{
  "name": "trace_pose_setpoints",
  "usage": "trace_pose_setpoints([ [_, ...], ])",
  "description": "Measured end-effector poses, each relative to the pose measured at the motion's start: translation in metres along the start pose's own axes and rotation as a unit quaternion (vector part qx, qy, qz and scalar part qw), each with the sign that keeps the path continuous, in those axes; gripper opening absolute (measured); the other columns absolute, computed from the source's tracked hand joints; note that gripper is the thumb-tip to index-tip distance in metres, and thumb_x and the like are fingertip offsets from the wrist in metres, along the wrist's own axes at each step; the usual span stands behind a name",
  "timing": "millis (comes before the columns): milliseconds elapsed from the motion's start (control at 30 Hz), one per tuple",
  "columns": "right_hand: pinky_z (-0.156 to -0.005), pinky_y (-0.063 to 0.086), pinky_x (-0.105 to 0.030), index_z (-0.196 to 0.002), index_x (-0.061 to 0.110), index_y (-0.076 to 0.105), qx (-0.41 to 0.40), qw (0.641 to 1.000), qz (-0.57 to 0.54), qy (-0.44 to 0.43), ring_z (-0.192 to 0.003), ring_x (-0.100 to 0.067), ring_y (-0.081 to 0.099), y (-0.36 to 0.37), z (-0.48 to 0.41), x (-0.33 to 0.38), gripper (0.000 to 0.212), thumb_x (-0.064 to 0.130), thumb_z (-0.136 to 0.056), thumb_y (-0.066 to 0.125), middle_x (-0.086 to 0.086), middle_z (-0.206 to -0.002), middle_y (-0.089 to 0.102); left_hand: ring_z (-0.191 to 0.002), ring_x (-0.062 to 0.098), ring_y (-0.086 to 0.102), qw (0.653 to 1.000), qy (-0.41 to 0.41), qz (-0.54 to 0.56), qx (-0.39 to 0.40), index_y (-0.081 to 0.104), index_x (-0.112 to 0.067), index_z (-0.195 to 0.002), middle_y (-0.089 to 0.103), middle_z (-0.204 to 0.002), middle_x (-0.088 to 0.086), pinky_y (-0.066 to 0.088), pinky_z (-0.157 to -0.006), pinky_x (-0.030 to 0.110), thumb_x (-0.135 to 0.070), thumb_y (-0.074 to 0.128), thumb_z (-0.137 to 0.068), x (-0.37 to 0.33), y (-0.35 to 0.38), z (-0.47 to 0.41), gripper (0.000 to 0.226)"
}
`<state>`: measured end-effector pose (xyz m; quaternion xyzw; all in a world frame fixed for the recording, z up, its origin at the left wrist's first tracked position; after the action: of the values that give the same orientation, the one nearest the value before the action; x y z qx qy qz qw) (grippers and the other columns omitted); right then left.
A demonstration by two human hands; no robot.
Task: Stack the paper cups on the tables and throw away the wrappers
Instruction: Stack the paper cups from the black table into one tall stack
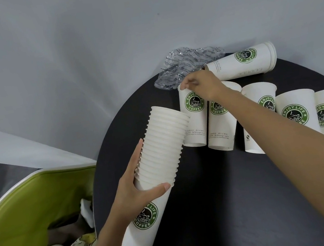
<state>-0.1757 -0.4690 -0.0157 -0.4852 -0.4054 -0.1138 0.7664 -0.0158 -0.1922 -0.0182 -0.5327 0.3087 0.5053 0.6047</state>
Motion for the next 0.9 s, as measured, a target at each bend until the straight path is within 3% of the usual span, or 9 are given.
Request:
trace_pose_setpoints([
  [233,-0.101,0.042,-0.03,-0.093,0.015,0.071,-0.021,0.999,-0.037,-0.008,-0.109,-0.016,0.059,-0.003,0.007,0.004,0.022,0.007,-0.095,0.05,-0.003,-0.111,0.068,-0.133,-0.01,0.036,1.0,0.003,-0.002,-0.006,0.022,-0.04,-0.15,0.036,-0.144,-0.037,0.036,-0.097,0.001,-0.048,0.081,-0.06,0.0,-0.001,0.004,0.107],
  [367,-0.094,0.04,-0.019,-0.093,0.019,0.071,-0.039,0.998,-0.038,-0.027,-0.105,-0.01,0.059,-0.006,0.019,0.006,0.022,0.008,-0.094,0.052,0.004,-0.105,0.069,-0.134,-0.01,0.036,1.0,0.002,-0.007,-0.007,0.022,-0.04,-0.15,0.036,-0.145,-0.036,0.035,-0.1,0.004,-0.05,0.081,-0.06,0.002,0.0,0.009,0.108],
  [500,-0.077,0.033,0.003,-0.096,0.016,0.072,-0.069,0.995,-0.057,-0.054,-0.094,-0.003,0.055,-0.012,0.038,0.012,0.021,0.007,-0.094,0.053,0.007,-0.098,0.066,-0.133,-0.01,0.037,1.0,0.001,-0.005,-0.008,0.022,-0.041,-0.149,0.037,-0.143,-0.036,0.037,-0.098,0.003,-0.05,0.08,-0.059,0.0,0.001,0.015,0.108],
  [633,-0.079,0.04,-0.015,-0.093,0.018,0.072,-0.107,0.99,-0.061,-0.071,-0.09,-0.014,0.058,-0.023,0.057,0.015,0.019,0.009,-0.093,0.055,0.002,-0.101,0.069,-0.133,-0.01,0.037,1.0,0.004,-0.005,-0.006,0.022,-0.043,-0.149,0.037,-0.143,-0.036,0.038,-0.096,0.003,-0.049,0.081,-0.059,-0.002,0.002,0.022,0.107],
  [733,-0.076,0.038,-0.007,-0.092,0.019,0.072,-0.132,0.984,-0.076,-0.089,-0.082,-0.002,0.057,-0.032,0.07,0.017,0.02,0.008,-0.092,0.056,0.0,-0.101,0.07,-0.133,-0.009,0.037,1.0,0.009,-0.009,-0.003,0.022,-0.041,-0.15,0.037,-0.144,-0.036,0.038,-0.095,0.002,-0.049,0.081,-0.06,-0.003,0.003,0.027,0.108],
  [833,-0.079,0.044,-0.02,-0.092,0.017,0.072,-0.18,0.975,-0.087,-0.097,-0.085,-0.02,0.061,-0.042,0.082,0.018,0.019,0.007,-0.092,0.056,0.005,-0.095,0.068,-0.133,-0.011,0.036,1.0,0.011,-0.01,-0.003,0.022,-0.042,-0.149,0.036,-0.143,-0.037,0.037,-0.095,0.0,-0.05,0.081,-0.06,-0.004,0.004,0.032,0.107],
  [900,-0.079,0.042,-0.015,-0.092,0.016,0.072,-0.206,0.969,-0.096,-0.097,-0.085,-0.013,0.059,-0.051,0.089,0.021,0.02,0.005,-0.091,0.054,0.004,-0.096,0.067,-0.133,-0.011,0.036,1.0,0.013,-0.012,-0.001,0.021,-0.044,-0.148,0.036,-0.144,-0.037,0.037,-0.095,0.001,-0.051,0.081,-0.06,-0.005,0.005,0.036,0.107],
])
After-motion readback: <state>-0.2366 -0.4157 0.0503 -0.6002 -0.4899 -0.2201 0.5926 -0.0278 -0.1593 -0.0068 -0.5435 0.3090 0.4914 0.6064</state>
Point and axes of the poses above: each hand's wrist, its own z-axis away from the middle knuckle, its own y-axis out of the palm, x = y × z, the point moved 2 cm from there along -z, towards the middle knuckle
